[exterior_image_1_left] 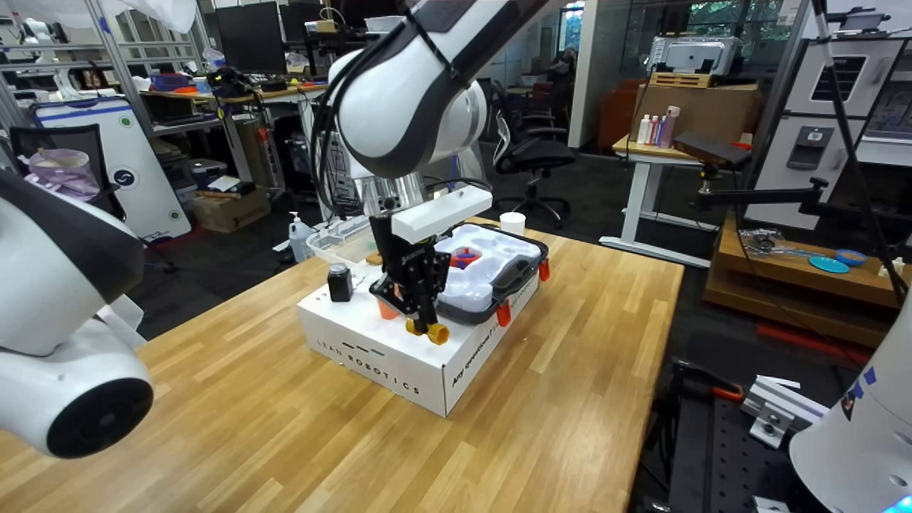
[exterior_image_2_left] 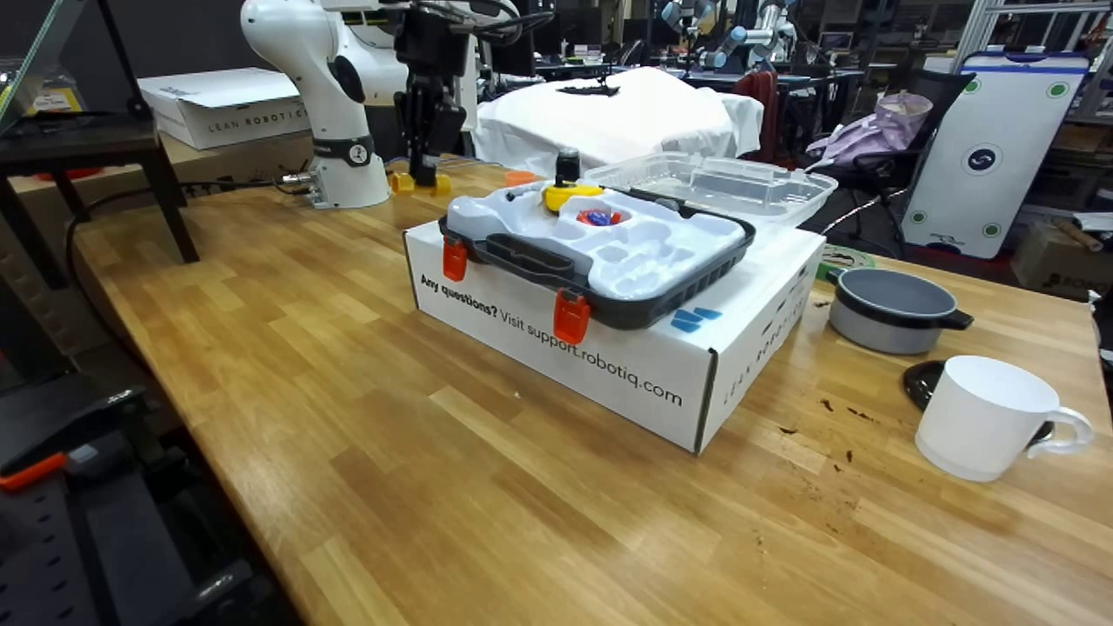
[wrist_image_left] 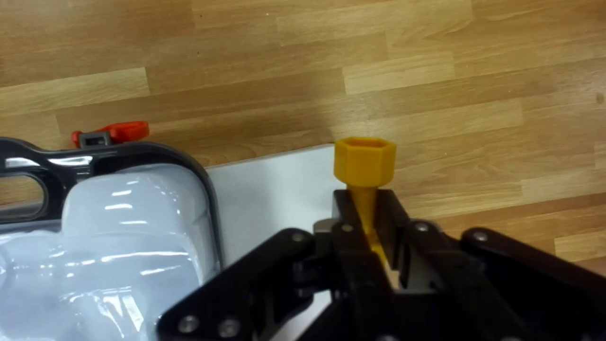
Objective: Take the right yellow object out of case and put it on the box
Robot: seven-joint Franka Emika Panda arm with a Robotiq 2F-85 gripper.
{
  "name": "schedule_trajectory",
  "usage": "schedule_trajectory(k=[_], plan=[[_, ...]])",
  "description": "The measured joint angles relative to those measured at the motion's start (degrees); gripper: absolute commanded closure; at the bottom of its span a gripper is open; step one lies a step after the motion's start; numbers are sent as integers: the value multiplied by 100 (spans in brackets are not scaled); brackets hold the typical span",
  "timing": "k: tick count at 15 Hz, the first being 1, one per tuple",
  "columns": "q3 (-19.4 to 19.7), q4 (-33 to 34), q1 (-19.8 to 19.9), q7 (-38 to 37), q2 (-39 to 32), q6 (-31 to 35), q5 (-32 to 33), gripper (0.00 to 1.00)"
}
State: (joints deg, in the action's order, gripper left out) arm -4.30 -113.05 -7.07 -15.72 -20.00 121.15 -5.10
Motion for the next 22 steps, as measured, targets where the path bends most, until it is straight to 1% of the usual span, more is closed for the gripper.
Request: schedule_trajectory(k=[5, 9, 10, 11, 12, 14, 15, 17, 18, 22], plan=[[27, 373, -22, -212, -399, 68, 1, 96], [171, 540, -15, -242, -604, 69, 6, 96], [213, 555, -11, -242, -633, 69, 6, 59], [248, 564, -9, -242, -650, 69, 6, 58], [274, 569, -6, -245, -659, 68, 6, 53], [304, 583, -6, -257, -666, 65, 6, 38], [313, 587, -6, -270, -666, 65, 6, 57], [327, 590, -6, -280, -666, 64, 6, 42], [330, 591, -6, -283, -666, 64, 6, 38], [330, 592, -7, -291, -667, 63, 7, 38]])
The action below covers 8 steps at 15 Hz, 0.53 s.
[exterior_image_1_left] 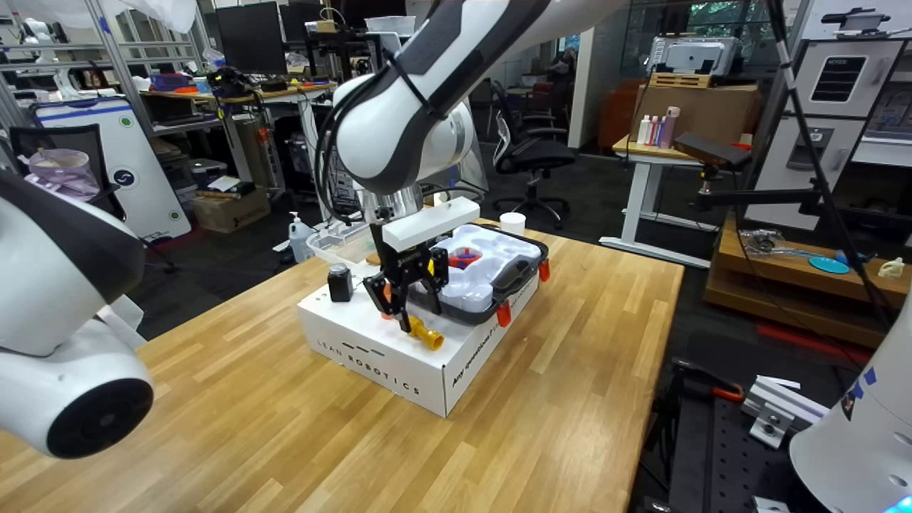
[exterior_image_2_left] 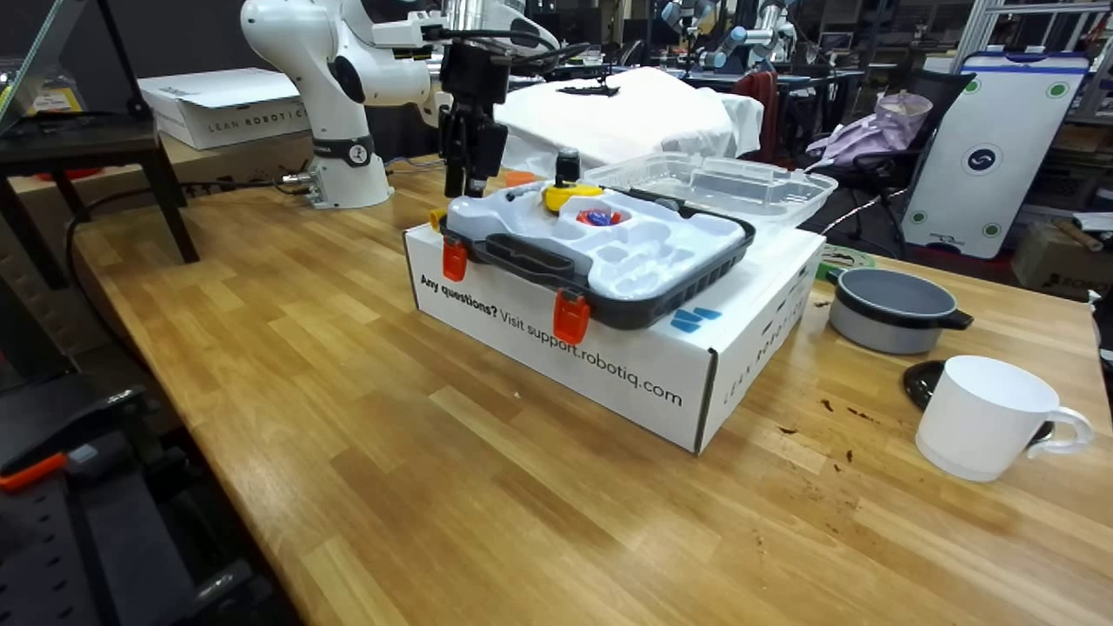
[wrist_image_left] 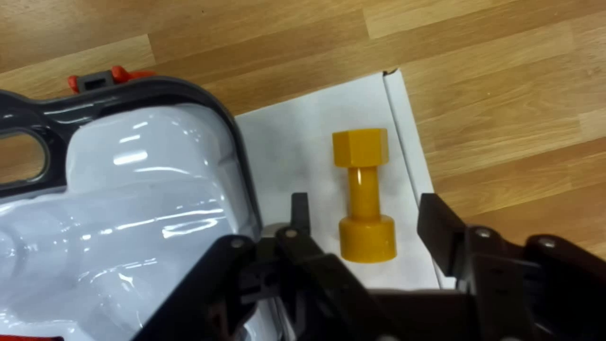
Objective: Take the right yellow object out of case and put it on the box
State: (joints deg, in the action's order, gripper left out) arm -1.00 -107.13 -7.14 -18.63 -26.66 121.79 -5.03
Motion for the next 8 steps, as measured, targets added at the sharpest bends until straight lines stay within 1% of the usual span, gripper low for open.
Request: schedule_trajectory(k=[2, 3, 4, 6, 8], plan=[[0, 0, 0, -2, 0, 0, 0, 38], [0, 0, 0, -3, 0, 0, 0, 13], [0, 0, 0, -3, 0, 0, 0, 12], [-1, -2, -2, -3, 0, 0, 0, 2], [2, -4, 4, -2, 19, 2, 0, 0]])
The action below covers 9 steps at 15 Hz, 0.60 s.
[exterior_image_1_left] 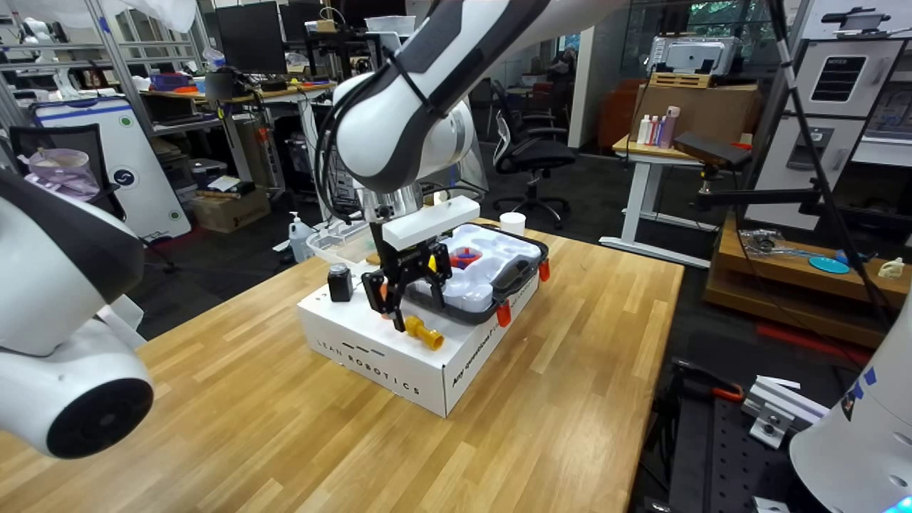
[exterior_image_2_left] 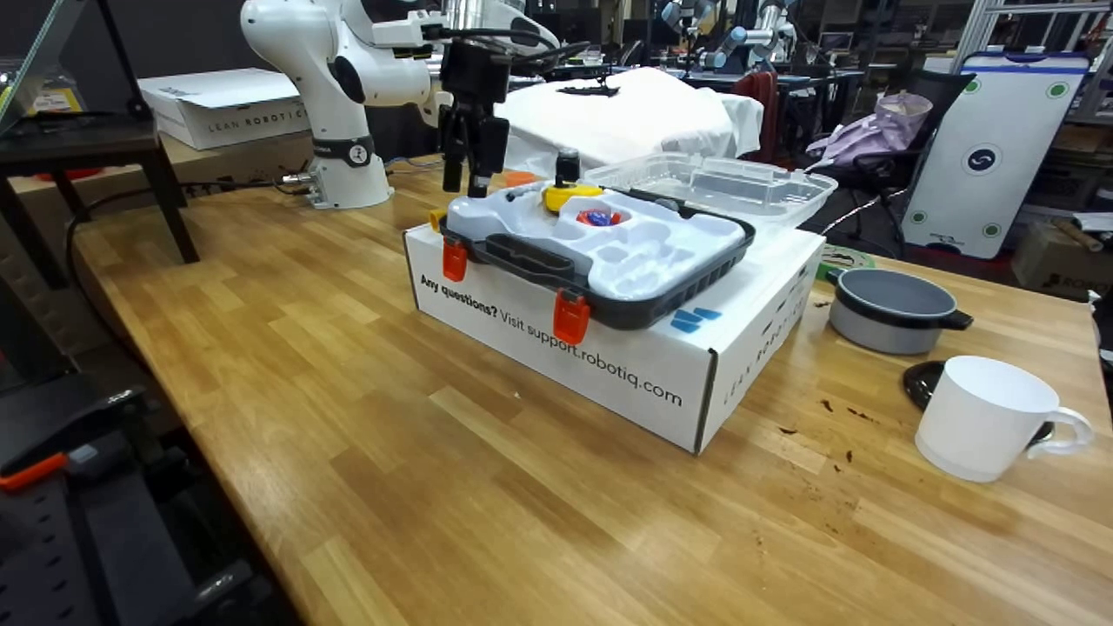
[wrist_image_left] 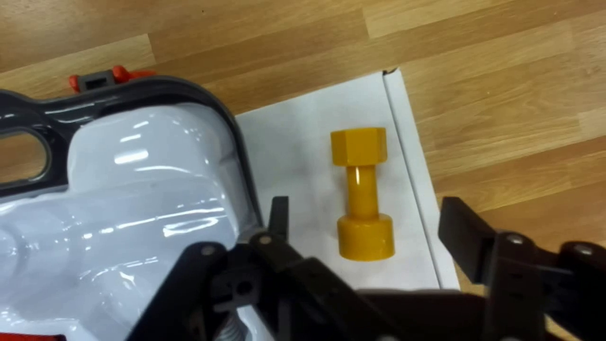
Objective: Take the right yellow object out of case and put it on the box
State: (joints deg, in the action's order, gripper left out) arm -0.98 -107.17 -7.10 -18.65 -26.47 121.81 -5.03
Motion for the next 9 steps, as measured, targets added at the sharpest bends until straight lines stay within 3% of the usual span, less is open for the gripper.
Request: schedule_trajectory(k=[9], plan=[[16, -253, 38, 1, 604, -11, -18, 0]])
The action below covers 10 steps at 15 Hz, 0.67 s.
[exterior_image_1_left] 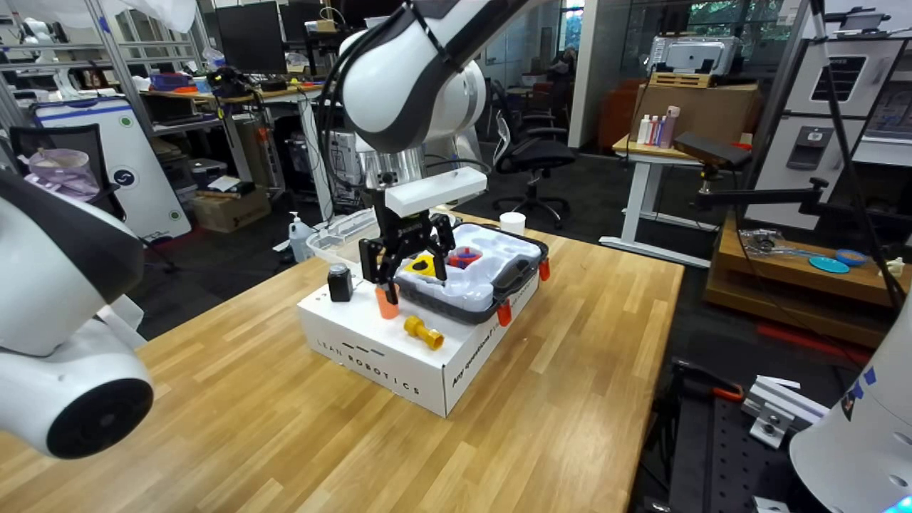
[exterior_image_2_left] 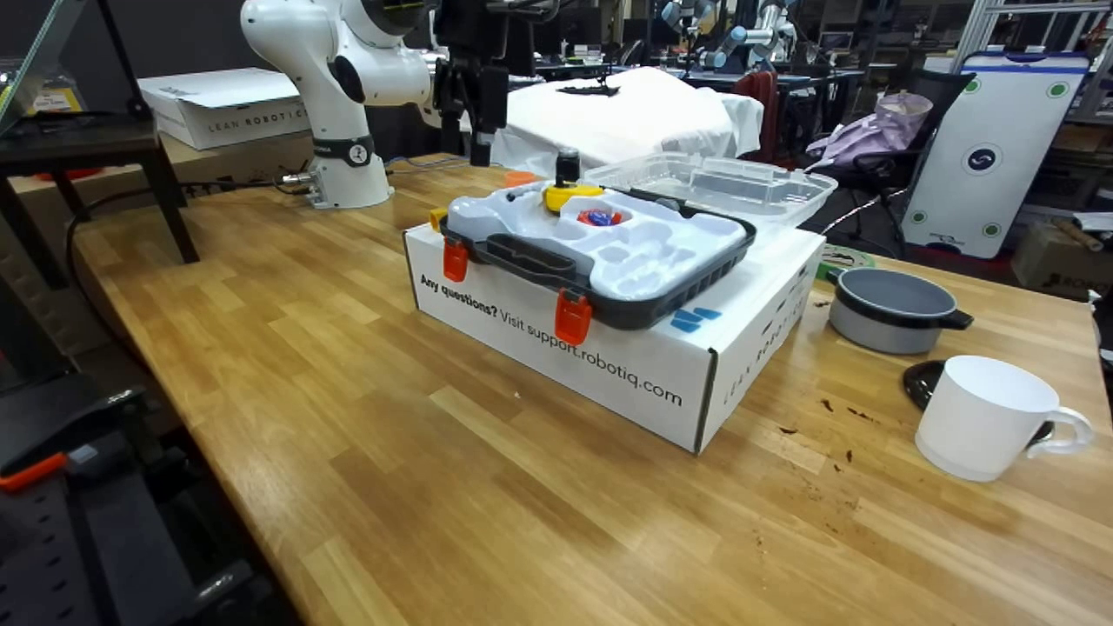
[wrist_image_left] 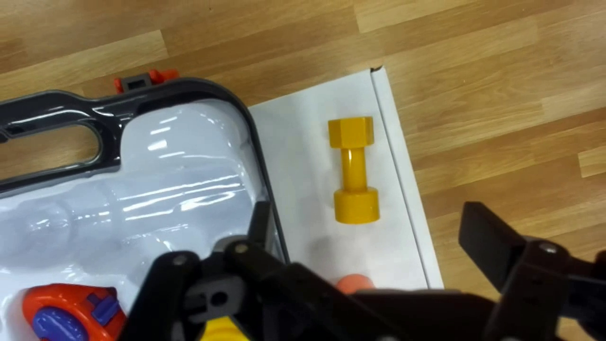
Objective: Take the right yellow object out of case and put it on the box
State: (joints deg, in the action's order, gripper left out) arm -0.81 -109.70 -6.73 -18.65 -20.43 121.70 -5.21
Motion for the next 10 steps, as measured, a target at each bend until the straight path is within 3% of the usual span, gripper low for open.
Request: schedule_trajectory(k=[5, 10], plan=[[10, -208, 27, -13, 323, 0, -110, 0], [116, -694, 207, -203, 1147, -28, -183, 0]])
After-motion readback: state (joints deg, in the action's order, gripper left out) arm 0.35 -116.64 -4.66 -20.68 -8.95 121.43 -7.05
